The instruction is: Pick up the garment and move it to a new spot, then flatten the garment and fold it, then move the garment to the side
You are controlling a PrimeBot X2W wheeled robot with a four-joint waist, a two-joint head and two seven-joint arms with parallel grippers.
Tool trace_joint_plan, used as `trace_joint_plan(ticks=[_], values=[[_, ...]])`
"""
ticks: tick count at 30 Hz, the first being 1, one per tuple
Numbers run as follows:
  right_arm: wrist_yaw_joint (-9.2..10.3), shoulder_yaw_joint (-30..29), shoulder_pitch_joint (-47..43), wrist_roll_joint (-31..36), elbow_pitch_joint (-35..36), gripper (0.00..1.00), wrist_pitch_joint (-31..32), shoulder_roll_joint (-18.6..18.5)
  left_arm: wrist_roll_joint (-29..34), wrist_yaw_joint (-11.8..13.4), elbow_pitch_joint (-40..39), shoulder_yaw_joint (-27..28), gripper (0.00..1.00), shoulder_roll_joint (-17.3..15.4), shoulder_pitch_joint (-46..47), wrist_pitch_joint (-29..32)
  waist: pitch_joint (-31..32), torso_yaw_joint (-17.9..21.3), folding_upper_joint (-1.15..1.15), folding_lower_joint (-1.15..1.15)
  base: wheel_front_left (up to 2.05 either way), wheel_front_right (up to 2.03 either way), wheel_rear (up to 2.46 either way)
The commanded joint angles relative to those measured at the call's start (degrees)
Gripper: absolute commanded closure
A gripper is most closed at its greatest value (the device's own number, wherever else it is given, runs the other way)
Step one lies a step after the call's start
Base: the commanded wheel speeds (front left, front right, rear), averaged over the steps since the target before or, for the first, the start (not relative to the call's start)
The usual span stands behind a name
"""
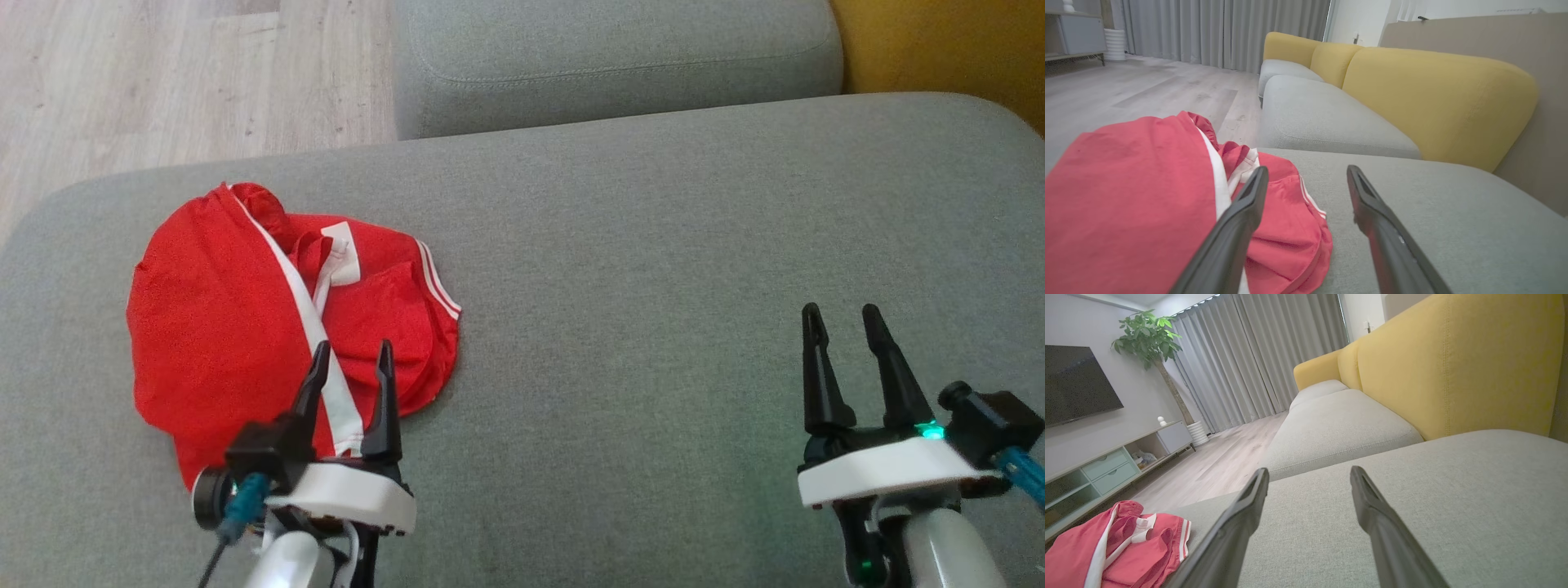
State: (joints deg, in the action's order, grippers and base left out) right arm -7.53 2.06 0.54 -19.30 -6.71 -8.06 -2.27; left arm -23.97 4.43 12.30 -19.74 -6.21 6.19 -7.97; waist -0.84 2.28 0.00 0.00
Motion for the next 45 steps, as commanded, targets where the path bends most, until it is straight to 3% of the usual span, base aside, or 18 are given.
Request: trace_joint_plan(ticks=[1, 16, 20, 29, 34, 45], values=[[0.03, 1.32, 2.58, 2.18, 2.44, 0.00, -0.80, -0.47, 2.37, 0.94, -1.13, 0.29, 0.00, -1.14, 3.54, -0.84, 0.08, -0.03, 0.00, 0.00, 0.00, 0.00, 0.00], [0.04, 1.73, 2.70, 17.77, 2.14, 0.00, -3.33, -0.53, 13.60, 6.59, 2.74, -7.27, 0.00, -3.33, 6.89, -3.40, 0.25, -0.36, 0.00, 0.00, 0.00, 0.00, 0.00], [0.04, 2.16, 2.75, 16.47, 2.83, 0.00, -4.01, -0.54, 11.26, 6.67, -0.17, -6.72, 0.00, -2.28, 6.39, -4.07, 0.20, -0.21, 0.00, 0.00, 0.00, 0.00, 0.00], [0.04, 2.04, 1.94, 13.47, 3.51, 0.00, -5.53, -0.58, 5.79, 3.84, -3.83, 0.91, 0.00, 0.21, 1.93, -5.61, -0.08, 0.09, 0.00, 0.00, 0.00, 0.00, 0.00], [0.04, 2.03, 0.63, 14.13, 2.13, 0.00, -6.54, -0.60, 9.29, 1.04, -0.85, 1.49, 0.00, 1.33, 0.86, -6.63, 0.08, -0.03, 0.00, 0.00, 0.00, 0.00, 0.00], [0.04, 2.38, 0.81, 13.78, 1.45, 0.00, -6.94, -0.61, 11.89, -1.16, 0.98, 3.11, 0.00, 2.68, 1.09, -7.03, 0.60, -0.18, 0.00, 0.00, 0.00, 0.00, 0.00]])
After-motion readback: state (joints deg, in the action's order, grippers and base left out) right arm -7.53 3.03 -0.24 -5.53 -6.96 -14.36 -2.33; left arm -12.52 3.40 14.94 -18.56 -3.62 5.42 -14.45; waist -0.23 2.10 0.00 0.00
